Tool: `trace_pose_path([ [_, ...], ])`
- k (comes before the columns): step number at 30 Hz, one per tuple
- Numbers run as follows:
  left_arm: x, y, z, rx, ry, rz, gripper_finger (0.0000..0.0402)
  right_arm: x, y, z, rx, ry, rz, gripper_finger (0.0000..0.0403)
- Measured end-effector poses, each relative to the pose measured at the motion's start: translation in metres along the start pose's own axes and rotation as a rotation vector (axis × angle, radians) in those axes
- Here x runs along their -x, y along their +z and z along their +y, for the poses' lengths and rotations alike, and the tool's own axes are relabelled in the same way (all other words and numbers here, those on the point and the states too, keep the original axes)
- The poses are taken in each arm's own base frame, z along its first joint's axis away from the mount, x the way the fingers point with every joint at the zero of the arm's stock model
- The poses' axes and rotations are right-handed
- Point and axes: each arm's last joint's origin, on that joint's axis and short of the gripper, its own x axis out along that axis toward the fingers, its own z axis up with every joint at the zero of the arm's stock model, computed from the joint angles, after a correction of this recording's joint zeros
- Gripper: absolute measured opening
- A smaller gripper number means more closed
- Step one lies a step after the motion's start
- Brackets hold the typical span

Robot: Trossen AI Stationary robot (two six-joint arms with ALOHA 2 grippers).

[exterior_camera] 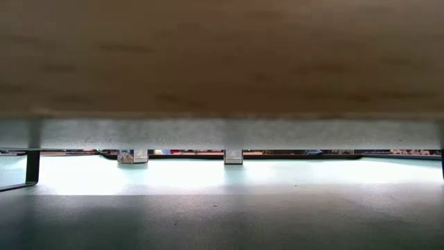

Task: Stack cereal on shelf
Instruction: Put the right blue cereal box on the shelf aligned with the other blue cereal box

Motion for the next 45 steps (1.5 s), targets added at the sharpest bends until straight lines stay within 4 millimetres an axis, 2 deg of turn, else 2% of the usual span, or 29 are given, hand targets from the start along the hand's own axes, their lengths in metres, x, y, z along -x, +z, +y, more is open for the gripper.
trace_pose_path([
  [5,-0.009,0.013,0.001,-0.207,0.028,-0.007,0.0384,0.000,0.000,0.000,0.000,0.000,0.000,0.0261],
  [11,-0.041,0.034,0.007,-0.109,0.030,0.130,0.0384,0.000,0.000,0.000,0.000,0.000,0.000,0.0261],
  [15,-0.063,0.045,0.007,-0.102,0.061,0.219,0.0384,0.000,0.000,0.000,0.000,0.000,0.000,0.0258],
  [26,-0.094,0.060,-0.013,-0.104,0.202,0.355,0.0384,0.000,0.000,0.000,0.000,0.000,0.000,0.0265],
  [34,-0.117,0.059,-0.020,-0.115,0.254,0.420,0.0383,0.000,0.000,0.000,0.000,0.000,0.000,0.0265],
  [38,-0.122,0.056,-0.019,-0.115,0.267,0.428,0.0366,0.000,0.000,0.000,0.000,0.000,0.000,0.0265],
  [45,-0.122,0.055,-0.017,-0.096,0.288,0.433,0.0295,0.000,0.000,0.000,0.000,-0.001,0.000,0.0265],
])
